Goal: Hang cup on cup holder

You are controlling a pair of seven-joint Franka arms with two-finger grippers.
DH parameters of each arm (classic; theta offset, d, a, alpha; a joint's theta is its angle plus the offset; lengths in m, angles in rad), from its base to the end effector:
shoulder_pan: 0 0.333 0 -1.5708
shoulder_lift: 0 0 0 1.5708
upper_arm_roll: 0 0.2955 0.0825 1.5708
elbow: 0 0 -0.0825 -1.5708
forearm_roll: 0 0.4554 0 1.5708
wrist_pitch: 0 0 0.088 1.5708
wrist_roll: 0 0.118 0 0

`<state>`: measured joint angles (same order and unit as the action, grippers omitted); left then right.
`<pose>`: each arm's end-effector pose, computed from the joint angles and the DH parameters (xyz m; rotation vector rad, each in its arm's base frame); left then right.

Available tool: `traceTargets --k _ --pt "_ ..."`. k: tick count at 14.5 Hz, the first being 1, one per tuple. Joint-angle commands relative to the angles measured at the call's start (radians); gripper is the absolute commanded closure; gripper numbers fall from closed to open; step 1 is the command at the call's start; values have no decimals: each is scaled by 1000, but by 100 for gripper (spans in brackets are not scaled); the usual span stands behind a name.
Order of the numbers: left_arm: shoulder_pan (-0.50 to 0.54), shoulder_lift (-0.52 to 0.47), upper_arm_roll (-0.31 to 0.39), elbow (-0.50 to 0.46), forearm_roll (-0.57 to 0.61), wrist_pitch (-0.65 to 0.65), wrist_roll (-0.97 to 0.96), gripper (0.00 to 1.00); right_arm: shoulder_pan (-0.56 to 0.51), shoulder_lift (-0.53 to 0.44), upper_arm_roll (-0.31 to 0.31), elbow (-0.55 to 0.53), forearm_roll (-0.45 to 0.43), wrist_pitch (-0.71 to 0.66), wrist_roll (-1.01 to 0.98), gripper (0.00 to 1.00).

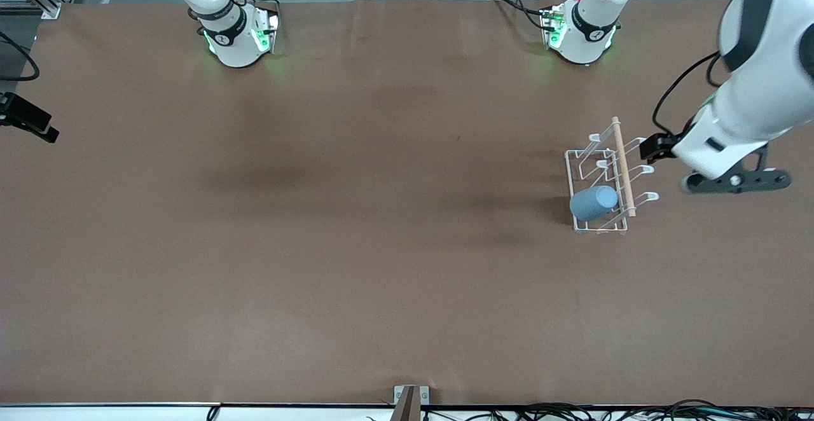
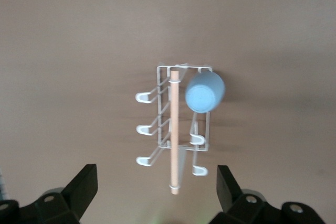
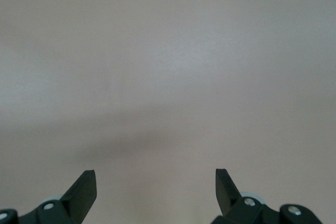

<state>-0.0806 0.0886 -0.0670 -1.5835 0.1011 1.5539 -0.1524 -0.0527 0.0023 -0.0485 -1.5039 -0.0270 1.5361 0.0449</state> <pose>0.6382 -0.0814 0.5292 -3.0260 -0.0007 0.1552 0.6203 -0.0662 0.6248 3.1049 -0.2293 0.0453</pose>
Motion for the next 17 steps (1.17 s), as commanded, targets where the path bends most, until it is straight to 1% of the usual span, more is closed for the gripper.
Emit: traceTargets --k 1,2,4,5,7,9,10,12,14,16,17 --pt "21 -116 48 -99 -83 46 72 0 4 -22 -1 -21 10 -5 18 0" --pt "22 -144 61 -113 -87 43 97 0 4 -22 -1 -21 12 -4 18 0" --pt "22 -229 87 -185 -109 66 103 0 2 -22 -1 -21 10 -5 18 0" --pt "24 -259 88 -208 -106 83 108 0 2 -22 -1 -21 10 -5 18 0" --pt "24 -265 84 -205 -98 84 111 0 2 -22 -1 -21 12 -5 18 0" --pt "30 -241 81 -143 -98 74 108 0 2 -22 -1 -21 10 -5 18 0" --pt "35 -201 78 -88 -100 66 106 0 2 -22 -1 -21 12 -5 18 0" --pt "48 -120 64 38 -98 -9 105 0 2 -22 -1 -21 10 -5 18 0" --pt "65 -66 38 123 -95 -78 106 0 2 -22 -1 -21 10 -5 18 0" --pt "64 -73 36 119 -99 -86 105 0 2 -22 -1 -21 12 -5 18 0" --pt "64 -90 36 99 -100 -103 96 0 2 -22 -1 -21 10 -5 18 0"
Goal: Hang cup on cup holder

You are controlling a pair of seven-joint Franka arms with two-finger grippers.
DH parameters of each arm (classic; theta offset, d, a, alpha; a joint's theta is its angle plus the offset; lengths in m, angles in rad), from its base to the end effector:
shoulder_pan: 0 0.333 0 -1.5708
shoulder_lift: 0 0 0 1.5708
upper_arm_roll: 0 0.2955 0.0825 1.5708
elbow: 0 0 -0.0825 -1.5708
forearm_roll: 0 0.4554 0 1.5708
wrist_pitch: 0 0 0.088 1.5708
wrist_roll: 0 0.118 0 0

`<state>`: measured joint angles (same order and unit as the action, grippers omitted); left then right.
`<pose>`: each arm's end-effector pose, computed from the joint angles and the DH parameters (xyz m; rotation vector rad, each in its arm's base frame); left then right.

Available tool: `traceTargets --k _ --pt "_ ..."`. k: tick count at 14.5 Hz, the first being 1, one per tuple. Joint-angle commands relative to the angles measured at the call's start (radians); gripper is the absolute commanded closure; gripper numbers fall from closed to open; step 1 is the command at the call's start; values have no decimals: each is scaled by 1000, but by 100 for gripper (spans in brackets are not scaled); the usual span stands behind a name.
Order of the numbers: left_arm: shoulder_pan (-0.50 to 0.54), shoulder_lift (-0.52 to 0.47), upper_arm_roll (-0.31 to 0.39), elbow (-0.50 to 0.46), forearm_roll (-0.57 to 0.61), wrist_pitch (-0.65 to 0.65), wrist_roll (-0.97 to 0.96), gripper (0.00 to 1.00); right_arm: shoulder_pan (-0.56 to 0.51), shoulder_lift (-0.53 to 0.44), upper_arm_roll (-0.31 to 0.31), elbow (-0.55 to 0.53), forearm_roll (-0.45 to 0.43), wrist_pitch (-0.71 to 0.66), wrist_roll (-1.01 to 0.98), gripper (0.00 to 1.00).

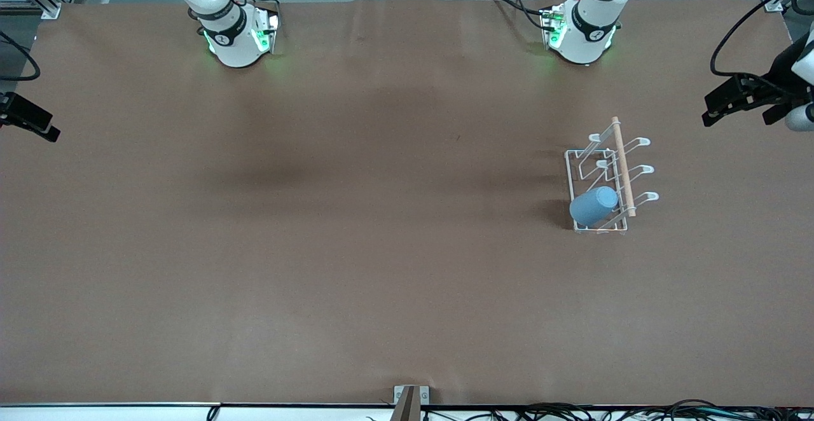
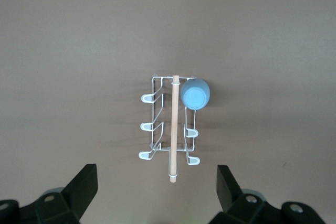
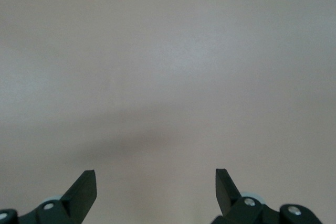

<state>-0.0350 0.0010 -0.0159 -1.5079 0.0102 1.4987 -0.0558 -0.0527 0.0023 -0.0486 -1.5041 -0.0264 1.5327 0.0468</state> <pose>0.6183 -0.0302 0.6200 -3.1308 -0.0087 0.0151 0.6199 -0.0662 0.6243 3.1055 -0.2325 0.0398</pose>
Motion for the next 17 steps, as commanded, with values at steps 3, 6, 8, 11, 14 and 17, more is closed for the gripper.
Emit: traceTargets --k 3,6,8,11,14,17 --pt "17 -16 -15 2 -10 -46 -6 0 2 -22 0 -21 10 -2 16 0" --pt "17 -25 -13 -11 -7 -37 -7 0 2 -22 0 -21 10 -2 16 0" --pt "15 -32 -13 -20 -9 -32 -25 0 2 -22 0 -21 10 -2 16 0" --pt "17 -35 -13 -34 -16 9 -32 0 2 -22 0 -21 10 0 16 0" --pt "17 -36 -13 -40 -18 9 -9 0 2 -22 0 -21 11 0 16 0" --pt "15 -35 -15 -38 -21 12 20 0 2 -22 0 -19 10 0 18 0"
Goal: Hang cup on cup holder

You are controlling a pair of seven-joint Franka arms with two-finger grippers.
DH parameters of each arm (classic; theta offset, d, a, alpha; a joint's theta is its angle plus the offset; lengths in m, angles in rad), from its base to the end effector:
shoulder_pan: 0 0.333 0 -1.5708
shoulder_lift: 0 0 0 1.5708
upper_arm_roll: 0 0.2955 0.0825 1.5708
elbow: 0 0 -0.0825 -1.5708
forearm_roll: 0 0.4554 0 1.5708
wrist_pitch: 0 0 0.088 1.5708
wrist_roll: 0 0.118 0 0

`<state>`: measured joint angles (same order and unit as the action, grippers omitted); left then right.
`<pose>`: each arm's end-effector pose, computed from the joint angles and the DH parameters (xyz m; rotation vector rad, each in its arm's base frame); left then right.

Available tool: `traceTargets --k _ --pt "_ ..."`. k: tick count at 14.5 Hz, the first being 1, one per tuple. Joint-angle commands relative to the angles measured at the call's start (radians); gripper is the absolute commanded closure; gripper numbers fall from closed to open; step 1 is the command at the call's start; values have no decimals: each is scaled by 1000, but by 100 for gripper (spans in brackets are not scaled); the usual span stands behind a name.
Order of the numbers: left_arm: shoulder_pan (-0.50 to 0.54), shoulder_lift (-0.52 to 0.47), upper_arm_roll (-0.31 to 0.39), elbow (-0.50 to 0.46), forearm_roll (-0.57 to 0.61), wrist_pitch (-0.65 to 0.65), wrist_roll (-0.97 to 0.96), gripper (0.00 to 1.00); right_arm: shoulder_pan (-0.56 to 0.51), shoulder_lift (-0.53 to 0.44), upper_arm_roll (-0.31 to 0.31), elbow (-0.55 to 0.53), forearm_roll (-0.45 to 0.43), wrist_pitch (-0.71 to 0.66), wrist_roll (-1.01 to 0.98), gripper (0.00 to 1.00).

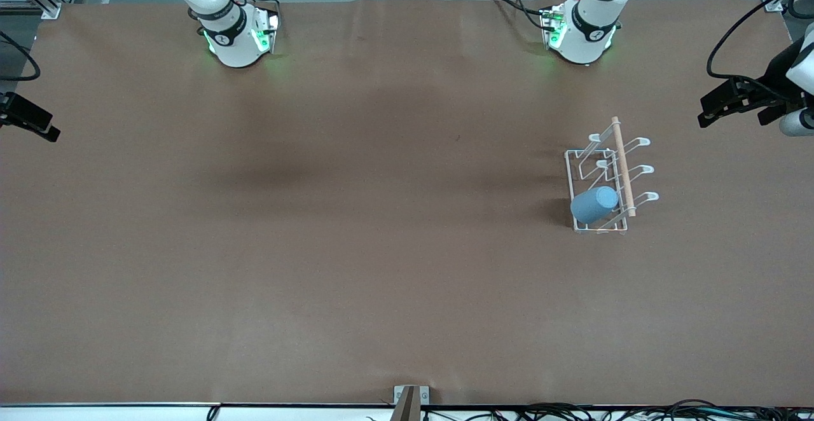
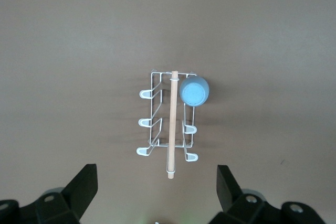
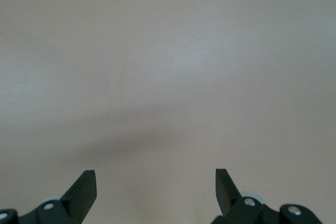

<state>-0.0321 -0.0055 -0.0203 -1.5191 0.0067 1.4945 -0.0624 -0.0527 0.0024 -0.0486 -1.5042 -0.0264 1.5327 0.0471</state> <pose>0.6157 -0.0315 0.6177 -3.1335 -0.0164 0.0293 0.6199 -0.0662 0.6242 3.1054 -0.2330 0.0395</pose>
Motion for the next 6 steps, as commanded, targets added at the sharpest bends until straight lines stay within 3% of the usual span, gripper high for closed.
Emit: traceTargets --k 1,6 --pt "12 -30 -9 -27 -31 17 36 0 2 -22 0 -21 10 0 16 0" --pt "12 -28 -4 -27 -44 18 33 0 2 -22 0 -19 11 0 17 0"
